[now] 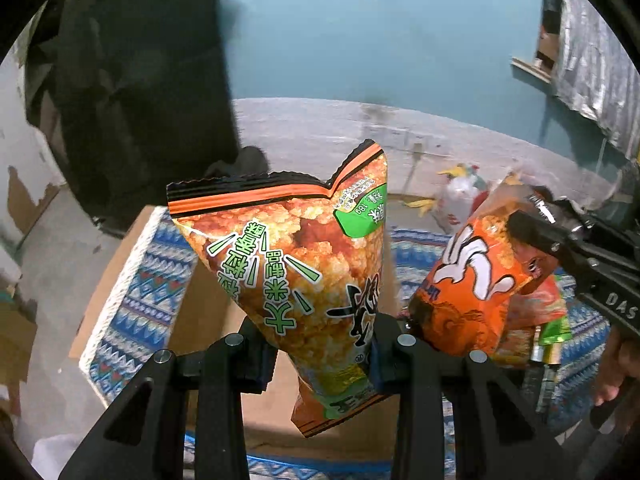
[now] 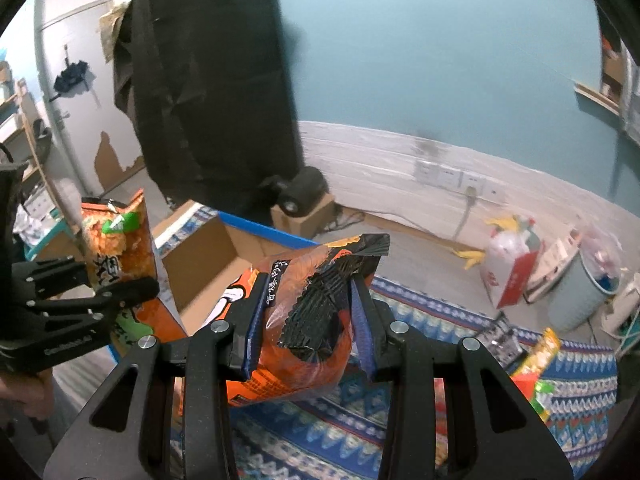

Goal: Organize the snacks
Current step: 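Lift both held bags and carry them over the cardboard box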

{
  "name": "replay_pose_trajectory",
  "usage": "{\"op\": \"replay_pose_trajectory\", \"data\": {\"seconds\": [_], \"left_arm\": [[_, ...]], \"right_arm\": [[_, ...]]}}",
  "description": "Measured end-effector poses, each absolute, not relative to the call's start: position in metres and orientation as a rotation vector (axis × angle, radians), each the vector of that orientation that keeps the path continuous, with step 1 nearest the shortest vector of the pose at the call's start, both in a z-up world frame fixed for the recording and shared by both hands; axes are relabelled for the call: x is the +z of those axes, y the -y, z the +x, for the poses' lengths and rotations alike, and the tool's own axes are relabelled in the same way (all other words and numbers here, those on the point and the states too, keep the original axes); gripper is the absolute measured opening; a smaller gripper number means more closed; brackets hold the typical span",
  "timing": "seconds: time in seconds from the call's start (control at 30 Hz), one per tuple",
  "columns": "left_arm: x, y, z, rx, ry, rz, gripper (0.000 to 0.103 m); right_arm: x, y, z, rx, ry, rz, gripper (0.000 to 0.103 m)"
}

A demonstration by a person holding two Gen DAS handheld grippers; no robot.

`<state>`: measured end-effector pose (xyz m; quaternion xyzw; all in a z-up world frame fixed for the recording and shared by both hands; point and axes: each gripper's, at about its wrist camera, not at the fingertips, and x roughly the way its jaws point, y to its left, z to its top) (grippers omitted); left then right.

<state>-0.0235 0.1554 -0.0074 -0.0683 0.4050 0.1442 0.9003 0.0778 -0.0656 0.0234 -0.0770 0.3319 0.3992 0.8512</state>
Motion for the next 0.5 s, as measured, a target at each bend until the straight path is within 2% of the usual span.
{"op": "replay_pose_trajectory", "data": {"seconds": [0.33, 0.4, 0.47, 0.5], "left_arm": [[-0.050, -0.203, -0.026, 0.371, -0.956, -0.205, 0.037], [-0.056, -0.208, -0.023, 0.386, -0.985, -0.213, 0.053], [-0.060, -0.212, -0.022, 0.408, -1.010, -0.215, 0.063], [-0.061, -0.214, -0.024, 0.420, -1.012, -0.215, 0.065]], "right_arm": [[0.011, 0.003, 0.068, 0.900, -0.720, -0.203, 0.037], [0.008, -0.004, 0.066, 0.903, -0.727, -0.209, 0.037], [0.005, -0.012, 0.065, 0.905, -0.733, -0.216, 0.037], [0.004, -0.015, 0.064, 0.906, -0.735, -0.218, 0.037]]}}
